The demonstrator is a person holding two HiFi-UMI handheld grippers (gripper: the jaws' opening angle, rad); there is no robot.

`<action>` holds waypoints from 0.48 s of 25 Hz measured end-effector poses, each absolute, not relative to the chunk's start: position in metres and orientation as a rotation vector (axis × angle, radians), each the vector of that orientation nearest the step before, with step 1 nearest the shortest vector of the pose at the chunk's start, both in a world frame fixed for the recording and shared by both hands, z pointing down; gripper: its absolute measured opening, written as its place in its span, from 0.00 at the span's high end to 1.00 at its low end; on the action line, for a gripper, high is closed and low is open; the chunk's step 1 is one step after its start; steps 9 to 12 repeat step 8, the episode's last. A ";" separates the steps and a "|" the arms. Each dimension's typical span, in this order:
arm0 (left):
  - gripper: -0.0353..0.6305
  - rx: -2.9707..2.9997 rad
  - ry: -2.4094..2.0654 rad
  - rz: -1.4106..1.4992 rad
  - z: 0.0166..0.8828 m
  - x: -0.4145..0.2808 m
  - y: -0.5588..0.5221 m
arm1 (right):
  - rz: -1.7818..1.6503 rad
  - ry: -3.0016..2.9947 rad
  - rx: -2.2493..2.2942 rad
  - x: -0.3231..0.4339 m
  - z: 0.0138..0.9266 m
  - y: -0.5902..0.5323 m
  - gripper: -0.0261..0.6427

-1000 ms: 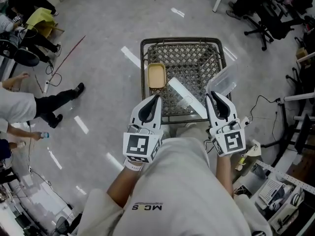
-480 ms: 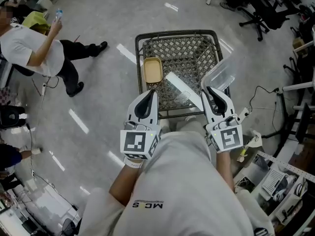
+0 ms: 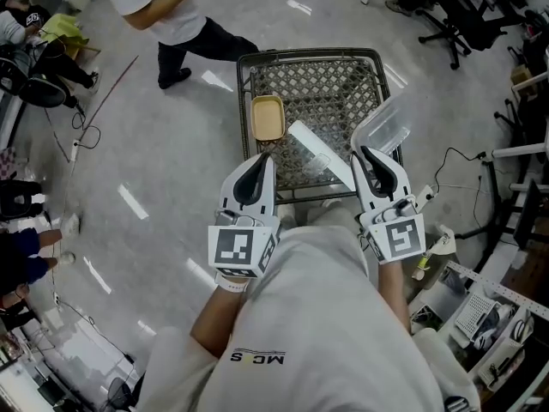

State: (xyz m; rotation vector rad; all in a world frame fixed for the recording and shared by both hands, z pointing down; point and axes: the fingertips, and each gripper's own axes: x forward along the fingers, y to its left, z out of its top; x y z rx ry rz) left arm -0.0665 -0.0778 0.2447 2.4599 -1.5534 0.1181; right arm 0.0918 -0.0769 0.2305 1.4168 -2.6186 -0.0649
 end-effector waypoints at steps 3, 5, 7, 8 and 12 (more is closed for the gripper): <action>0.91 2.461 -1.550 0.120 0.246 -0.067 -0.078 | -0.056 -2.622 1.424 0.089 0.229 -0.079 0.86; 0.91 2.460 -1.548 0.119 0.247 -0.069 -0.079 | -0.051 -2.619 1.423 0.089 0.232 -0.080 0.86; 0.91 2.458 -1.545 0.116 0.248 -0.069 -0.080 | -0.040 -2.618 1.423 0.088 0.233 -0.081 0.86; 0.91 2.458 -1.543 0.115 0.248 -0.069 -0.081 | -0.034 -2.619 1.423 0.087 0.233 -0.081 0.86; 0.91 2.458 -1.543 0.115 0.248 -0.069 -0.081 | -0.034 -2.619 1.423 0.087 0.233 -0.081 0.86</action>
